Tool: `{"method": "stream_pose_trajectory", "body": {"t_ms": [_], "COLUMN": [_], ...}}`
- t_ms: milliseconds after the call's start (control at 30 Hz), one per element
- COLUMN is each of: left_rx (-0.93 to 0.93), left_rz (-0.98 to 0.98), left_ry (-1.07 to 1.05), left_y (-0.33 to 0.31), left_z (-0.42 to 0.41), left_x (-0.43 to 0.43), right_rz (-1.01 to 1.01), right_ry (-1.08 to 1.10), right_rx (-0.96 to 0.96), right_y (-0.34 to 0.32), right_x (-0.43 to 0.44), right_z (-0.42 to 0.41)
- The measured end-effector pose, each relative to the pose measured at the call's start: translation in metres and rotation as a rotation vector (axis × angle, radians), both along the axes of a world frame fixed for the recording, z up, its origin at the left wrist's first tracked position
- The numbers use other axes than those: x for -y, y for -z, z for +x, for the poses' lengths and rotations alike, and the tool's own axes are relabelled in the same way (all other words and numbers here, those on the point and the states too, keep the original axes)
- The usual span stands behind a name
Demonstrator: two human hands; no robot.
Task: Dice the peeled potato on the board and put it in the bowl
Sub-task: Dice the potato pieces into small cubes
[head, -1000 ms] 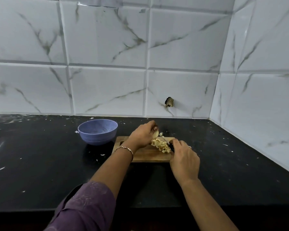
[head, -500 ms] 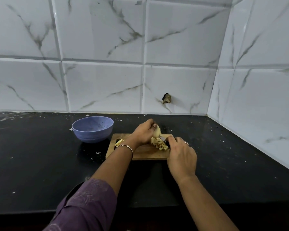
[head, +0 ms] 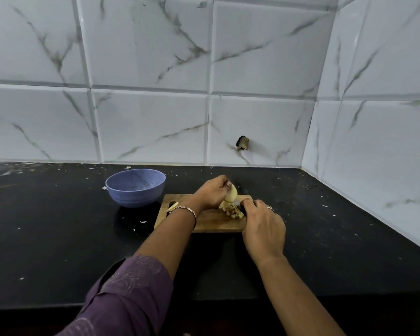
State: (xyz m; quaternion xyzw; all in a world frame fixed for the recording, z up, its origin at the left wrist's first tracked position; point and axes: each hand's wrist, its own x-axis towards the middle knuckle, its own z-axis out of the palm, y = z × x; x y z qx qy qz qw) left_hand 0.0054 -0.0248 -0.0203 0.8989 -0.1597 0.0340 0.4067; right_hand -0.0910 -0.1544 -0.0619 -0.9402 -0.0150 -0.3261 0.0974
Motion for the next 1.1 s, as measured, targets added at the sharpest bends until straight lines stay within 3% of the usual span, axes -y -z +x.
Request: {"method": "stream_pose_trajectory", "body": {"t_ms": [300,600,800,1100], "left_rx": [0.072,-0.011,-0.005,-0.159], "left_rz": [-0.116,0.033,-0.112,-0.046], "left_ry": [-0.24,-0.227,-0.254,-0.244], "left_y": [0.002,0.0,0.0,-0.001], "left_z": [0.01,0.016,0.023,0.03], "left_x": [-0.013,-0.007,-0.002,0.0], "right_rz": [0.011,-0.006,-0.006,-0.021], "right_ry": [0.004,0.001,0.001,0.008], "right_rx": [-0.002,0.025,0.018,0.036], "right_y": [-0.001,-0.002,-0.002,0.001], "right_x": [0.0,-0.001,0.0,0.0], "right_z": [0.0,-0.001,-0.001,0.003]}}
